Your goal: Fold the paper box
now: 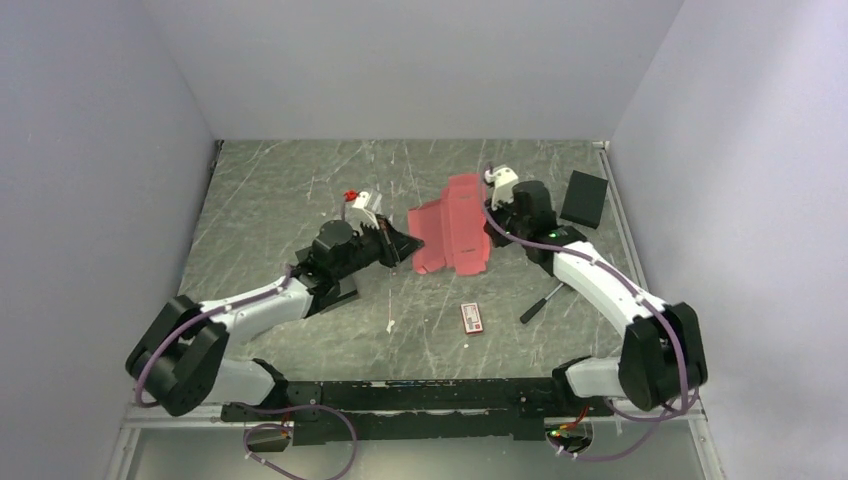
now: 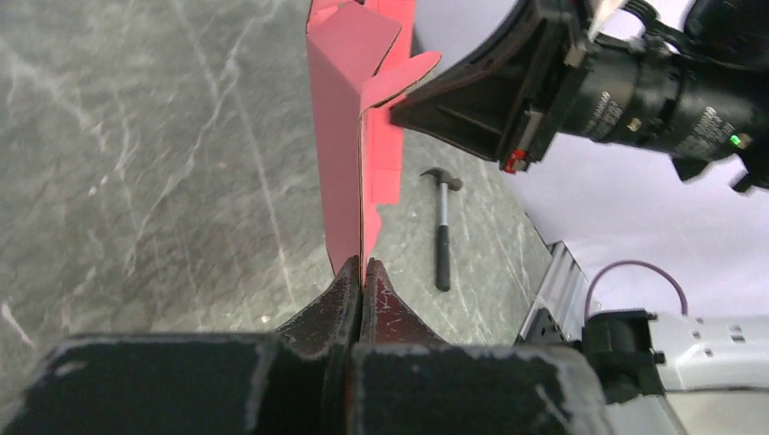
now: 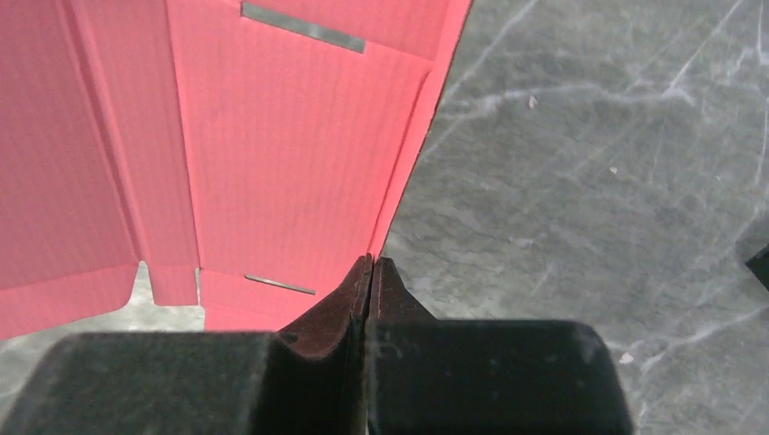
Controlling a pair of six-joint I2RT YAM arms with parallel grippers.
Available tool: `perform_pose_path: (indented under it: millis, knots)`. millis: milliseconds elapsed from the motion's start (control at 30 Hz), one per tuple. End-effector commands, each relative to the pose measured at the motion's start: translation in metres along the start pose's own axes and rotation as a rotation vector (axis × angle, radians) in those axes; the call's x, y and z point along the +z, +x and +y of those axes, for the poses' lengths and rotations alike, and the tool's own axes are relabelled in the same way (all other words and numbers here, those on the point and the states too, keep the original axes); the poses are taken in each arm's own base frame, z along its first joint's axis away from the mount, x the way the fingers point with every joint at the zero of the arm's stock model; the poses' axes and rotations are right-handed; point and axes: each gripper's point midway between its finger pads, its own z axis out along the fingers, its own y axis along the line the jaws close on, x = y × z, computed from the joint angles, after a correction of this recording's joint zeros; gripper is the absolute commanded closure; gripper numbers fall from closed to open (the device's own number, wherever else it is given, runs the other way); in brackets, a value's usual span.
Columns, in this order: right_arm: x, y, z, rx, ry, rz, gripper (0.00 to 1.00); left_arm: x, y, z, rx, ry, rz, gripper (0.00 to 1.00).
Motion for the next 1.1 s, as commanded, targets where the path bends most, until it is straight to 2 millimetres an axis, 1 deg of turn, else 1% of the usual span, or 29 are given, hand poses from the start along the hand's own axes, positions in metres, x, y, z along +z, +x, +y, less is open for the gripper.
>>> perform_pose_path:
  millis: [0,133,200,333,467,600,733,800,933,1067]
  knots:
    - [0.023,-0.009,-0.017,-0.112,0.17,0.023,1.0,0.018,0.004,0.009,-0.118,-0.044,-0.013,1.0]
    - [0.049,0.003,-0.009,-0.15,0.166,0.1,1.0,0.027,0.027,0.034,-0.223,-0.124,0.028,1.0]
    - [0.06,0.008,-0.007,-0.165,0.167,0.134,1.0,0.03,0.035,0.041,-0.258,-0.144,0.042,1.0]
    - [0.082,0.027,0.002,-0.18,0.141,0.213,1.0,0.032,0.046,0.05,-0.299,-0.168,0.06,1.0]
    - [0.096,0.043,0.007,-0.181,0.124,0.281,1.0,0.031,0.05,0.056,-0.318,-0.19,0.061,1.0]
    - [0.104,0.055,0.017,-0.203,0.103,0.316,1.0,0.028,0.053,0.063,-0.337,-0.205,0.064,1.0]
    - [0.111,0.062,0.033,-0.209,0.063,0.335,1.0,0.028,0.056,0.07,-0.359,-0.211,0.073,1.0]
    - [0.114,0.065,0.036,-0.194,0.054,0.347,1.0,0.028,0.057,0.072,-0.367,-0.214,0.076,1.0]
    - [0.116,0.07,0.044,-0.18,0.011,0.367,1.0,0.027,0.059,0.077,-0.378,-0.221,0.078,1.0]
    - [0.115,0.073,0.058,-0.164,-0.063,0.379,0.98,0.027,0.059,0.079,-0.382,-0.223,0.083,1.0]
